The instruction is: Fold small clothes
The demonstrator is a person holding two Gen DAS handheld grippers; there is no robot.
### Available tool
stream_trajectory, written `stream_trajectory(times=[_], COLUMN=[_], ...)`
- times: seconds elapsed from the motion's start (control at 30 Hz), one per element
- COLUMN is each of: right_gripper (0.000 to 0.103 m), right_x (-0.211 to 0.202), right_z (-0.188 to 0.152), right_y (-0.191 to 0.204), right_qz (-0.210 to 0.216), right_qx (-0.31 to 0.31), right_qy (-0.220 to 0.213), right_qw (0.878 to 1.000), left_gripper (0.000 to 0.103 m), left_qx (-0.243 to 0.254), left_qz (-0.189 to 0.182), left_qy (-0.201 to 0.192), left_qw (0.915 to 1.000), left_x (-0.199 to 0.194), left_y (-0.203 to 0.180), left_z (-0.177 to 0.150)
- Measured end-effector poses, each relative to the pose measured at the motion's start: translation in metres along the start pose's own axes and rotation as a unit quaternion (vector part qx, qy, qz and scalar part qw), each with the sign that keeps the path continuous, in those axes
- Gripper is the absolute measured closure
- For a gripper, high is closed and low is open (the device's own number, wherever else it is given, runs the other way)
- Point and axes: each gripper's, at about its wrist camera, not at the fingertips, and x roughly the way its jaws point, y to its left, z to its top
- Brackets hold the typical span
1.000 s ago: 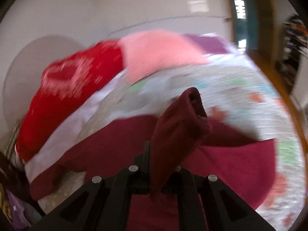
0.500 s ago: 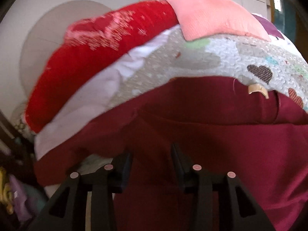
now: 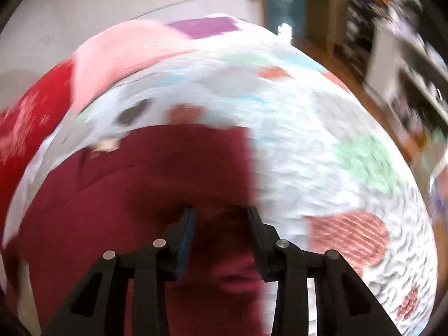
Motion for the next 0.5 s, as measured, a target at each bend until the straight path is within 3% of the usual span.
stream_trajectory(times=[0.03, 0.1, 0.3, 0.37, 0.4, 0.43, 0.5], right_gripper=[0.048, 0.048, 0.048, 0.057, 0.072, 0.081, 0.082], right_x=[0.000, -0.012, -0.052, -0.055, -0.057, -0.051, -0.036], right_z=[0.000, -0.002, -0.013, -0.017, -0.018, -0.018, -0.020], right_y=[-0.010, -0.017, 0.001, 0.012, 0.016, 0.018, 0.021], right_qz=[0.016, 0.024, 0.046, 0.049, 0.055, 0.069, 0.082], right_qx=[0.013, 0.019, -0.039, -0.068, -0.082, -0.088, -0.081], right_qy=[0.001, -0.010, -0.078, -0.089, -0.087, -0.075, -0.042], right_qw=[1.000, 0.999, 0.995, 0.992, 0.991, 0.991, 0.992], left_gripper=[0.029, 0.029, 0.029, 0.029, 0.029, 0.029, 0.029], left_qx=[-0.001, 0.003, 0.018, 0.023, 0.025, 0.025, 0.020], left_qz=[0.003, 0.009, 0.006, 0.005, 0.006, 0.007, 0.008], left_qy=[0.002, 0.004, 0.010, 0.010, 0.010, 0.011, 0.009], left_qw=[1.0000, 0.9999, 0.9998, 0.9997, 0.9996, 0.9996, 0.9997], left_x=[0.001, 0.004, 0.006, 0.003, 0.002, 0.001, -0.002], left_y=[-0.001, -0.006, -0.020, -0.023, -0.024, -0.024, -0.022], left_z=[-0.001, -0.002, -0.007, -0.011, -0.013, -0.014, -0.015])
